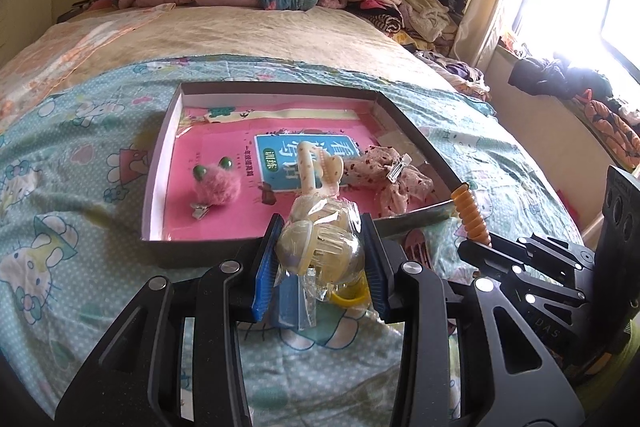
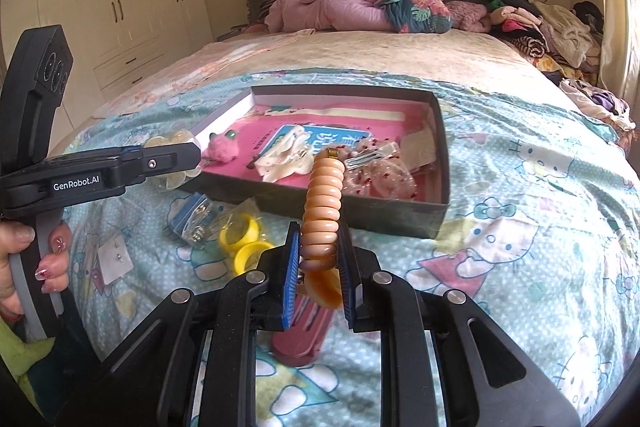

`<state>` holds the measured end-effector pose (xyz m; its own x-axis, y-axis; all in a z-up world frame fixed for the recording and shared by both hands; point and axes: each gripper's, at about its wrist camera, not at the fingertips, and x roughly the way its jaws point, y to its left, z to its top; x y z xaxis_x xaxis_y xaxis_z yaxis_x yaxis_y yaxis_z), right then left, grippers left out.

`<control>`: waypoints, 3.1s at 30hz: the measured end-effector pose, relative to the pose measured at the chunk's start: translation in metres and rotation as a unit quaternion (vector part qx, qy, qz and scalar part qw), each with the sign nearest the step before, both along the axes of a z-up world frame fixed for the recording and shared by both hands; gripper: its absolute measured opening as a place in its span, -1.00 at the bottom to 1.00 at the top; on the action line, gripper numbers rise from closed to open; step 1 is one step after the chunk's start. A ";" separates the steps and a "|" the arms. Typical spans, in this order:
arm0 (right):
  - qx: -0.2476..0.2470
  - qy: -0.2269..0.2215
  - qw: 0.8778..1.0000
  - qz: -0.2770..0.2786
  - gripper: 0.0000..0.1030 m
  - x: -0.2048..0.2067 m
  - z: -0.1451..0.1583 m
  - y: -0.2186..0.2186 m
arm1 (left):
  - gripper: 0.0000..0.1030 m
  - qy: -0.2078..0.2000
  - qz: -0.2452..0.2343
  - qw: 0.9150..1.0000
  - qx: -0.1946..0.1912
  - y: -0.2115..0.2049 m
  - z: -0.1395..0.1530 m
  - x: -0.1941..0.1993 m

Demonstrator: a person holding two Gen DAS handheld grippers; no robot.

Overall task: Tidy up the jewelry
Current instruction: 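Carry the spiral tie and pearl clip bag over into the pink box, then open both tools to drop the held items into the box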

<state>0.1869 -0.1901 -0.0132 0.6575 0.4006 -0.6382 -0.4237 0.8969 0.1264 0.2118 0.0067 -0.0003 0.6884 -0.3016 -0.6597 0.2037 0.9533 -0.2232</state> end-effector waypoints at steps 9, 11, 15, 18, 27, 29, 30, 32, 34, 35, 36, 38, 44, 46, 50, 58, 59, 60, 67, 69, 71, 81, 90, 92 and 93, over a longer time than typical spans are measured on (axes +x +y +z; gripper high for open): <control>0.000 0.000 1.000 -0.022 -0.66 0.022 0.000 -0.015 | -0.42 0.001 -0.001 1.000 0.005 -0.011 -0.002 0.024; -0.002 -0.001 1.000 -0.027 -0.66 0.027 -0.001 -0.017 | -0.42 0.002 -0.001 1.000 0.009 -0.012 -0.004 0.030; -0.005 -0.001 0.999 -0.035 -0.65 0.039 -0.002 -0.019 | -0.42 0.005 0.001 1.000 0.012 -0.013 -0.008 0.041; -0.009 -0.003 0.999 -0.039 -0.65 0.047 -0.002 -0.020 | -0.42 0.006 0.004 1.000 0.015 -0.012 -0.009 0.048; -0.021 -0.008 0.999 -0.047 -0.66 0.072 -0.004 -0.021 | -0.42 0.012 0.011 1.000 0.021 -0.008 -0.016 0.064; -0.025 -0.009 0.998 -0.048 -0.66 0.078 -0.004 -0.019 | -0.42 0.014 0.013 1.000 0.024 -0.008 -0.019 0.067; -0.027 -0.009 0.998 -0.049 -0.66 0.081 -0.004 -0.019 | -0.42 0.015 0.013 1.000 0.023 -0.008 -0.020 0.068; -0.029 -0.008 0.998 -0.052 -0.65 0.087 -0.005 -0.018 | -0.42 0.017 0.014 0.999 0.024 -0.007 -0.022 0.071; -0.031 -0.011 0.998 -0.052 -0.65 0.092 -0.005 -0.017 | -0.42 0.019 0.015 0.999 0.024 -0.006 -0.025 0.074; -0.034 -0.011 0.998 -0.053 -0.65 0.095 -0.006 -0.017 | -0.42 0.020 0.016 0.999 0.024 -0.005 -0.026 0.075; -0.035 -0.011 0.998 -0.052 -0.66 0.098 -0.006 -0.017 | -0.42 0.021 0.016 0.999 0.024 -0.005 -0.027 0.076; -0.040 -0.011 0.998 -0.052 -0.65 0.104 -0.007 -0.015 | -0.42 0.023 0.017 0.999 0.024 -0.004 -0.028 0.078; -0.053 -0.004 0.997 -0.053 -0.66 0.122 -0.012 -0.010 | -0.42 0.027 0.022 0.999 0.021 0.000 -0.033 0.084; -0.057 -0.004 0.997 -0.053 -0.65 0.128 -0.013 -0.008 | -0.42 0.027 0.022 0.999 0.021 -0.001 -0.034 0.085; -0.064 -0.004 0.997 -0.053 -0.65 0.137 -0.015 -0.004 | -0.42 0.029 0.023 0.999 0.021 0.000 -0.037 0.086; -0.072 0.005 0.996 -0.055 -0.65 0.153 -0.023 0.004 | -0.42 0.030 0.024 0.999 0.020 0.002 -0.040 0.088; -0.072 0.007 0.996 -0.055 -0.65 0.154 -0.024 0.005 | -0.42 0.030 0.024 0.999 0.020 0.002 -0.040 0.088; -0.073 0.008 0.996 -0.056 -0.65 0.156 -0.025 0.006 | -0.42 0.030 0.024 0.999 0.020 0.002 -0.040 0.089; -0.071 0.012 0.996 -0.059 -0.64 0.157 -0.028 0.006 | -0.42 0.031 0.024 0.999 0.019 0.002 -0.041 0.090; -0.068 0.013 0.996 -0.060 -0.63 0.156 -0.027 0.005 | -0.42 0.031 0.024 0.999 0.018 0.003 -0.042 0.091; -0.066 0.013 0.996 -0.061 -0.62 0.154 -0.027 0.003 | -0.42 0.031 0.024 0.999 0.017 0.003 -0.041 0.090; -0.050 0.001 0.997 -0.064 -0.34 0.140 -0.017 -0.002 | -0.42 0.024 0.023 0.999 0.016 0.001 -0.039 0.088; -0.051 -0.015 0.997 -0.060 -0.13 0.117 -0.008 -0.008 | -0.23 0.010 0.027 1.000 0.010 0.004 -0.027 0.075; -0.048 -0.017 0.997 -0.059 -0.08 0.112 -0.005 -0.009 | -0.18 0.006 0.029 1.000 0.008 0.005 -0.023 0.071; -0.046 -0.018 0.997 -0.058 -0.05 0.109 -0.004 -0.010 | -0.12 0.004 0.030 1.000 0.007 0.006 -0.021 0.069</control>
<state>0.2959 -0.1997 -0.0171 0.7195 0.2606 -0.6437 -0.3190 0.9474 0.0270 0.2806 0.0127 -0.0208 0.6995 -0.2509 -0.6692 0.1443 0.9666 -0.2116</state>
